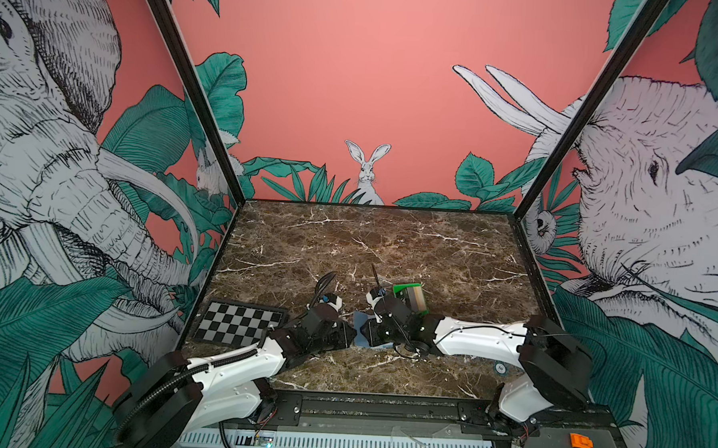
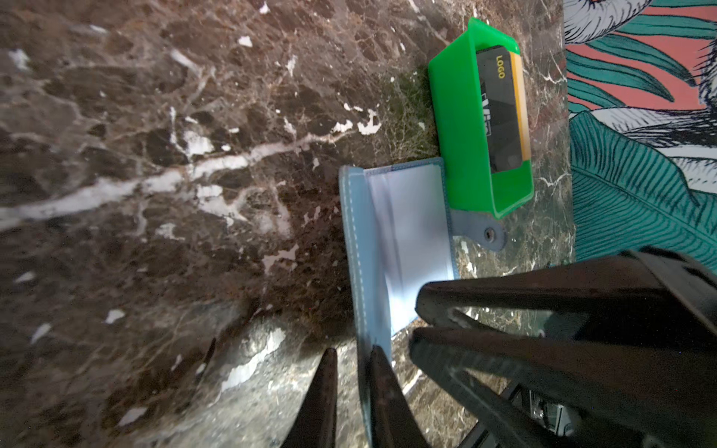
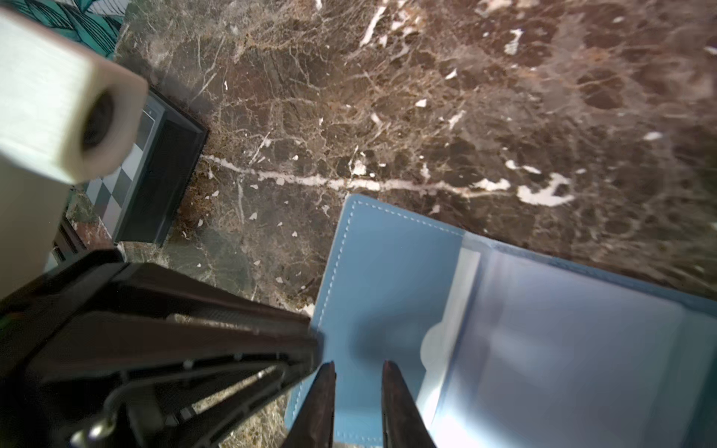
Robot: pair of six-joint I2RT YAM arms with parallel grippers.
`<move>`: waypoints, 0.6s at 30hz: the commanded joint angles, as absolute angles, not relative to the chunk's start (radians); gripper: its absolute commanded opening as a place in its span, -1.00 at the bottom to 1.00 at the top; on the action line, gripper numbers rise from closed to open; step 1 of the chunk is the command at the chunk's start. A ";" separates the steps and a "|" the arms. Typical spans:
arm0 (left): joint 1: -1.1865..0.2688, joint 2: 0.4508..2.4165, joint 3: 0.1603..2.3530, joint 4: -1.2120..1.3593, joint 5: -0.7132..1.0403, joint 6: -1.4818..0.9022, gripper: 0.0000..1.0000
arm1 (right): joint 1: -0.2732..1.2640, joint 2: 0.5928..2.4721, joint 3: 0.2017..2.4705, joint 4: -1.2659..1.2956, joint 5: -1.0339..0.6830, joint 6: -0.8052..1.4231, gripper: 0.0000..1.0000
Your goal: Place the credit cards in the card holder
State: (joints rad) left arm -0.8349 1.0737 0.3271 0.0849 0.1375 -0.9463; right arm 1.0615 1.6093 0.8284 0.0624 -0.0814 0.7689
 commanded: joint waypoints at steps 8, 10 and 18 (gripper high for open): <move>-0.832 0.994 0.421 -0.089 0.099 -0.899 -0.41 | 1.066 1.695 0.834 0.131 -0.085 0.761 -0.56; -0.832 0.977 0.458 -0.174 0.093 -0.878 -0.39 | 1.066 1.696 0.820 0.146 -0.075 0.781 -0.56; -0.832 0.935 0.431 -0.154 0.098 -0.875 -0.36 | 1.068 1.699 0.796 0.156 -0.070 0.801 -0.57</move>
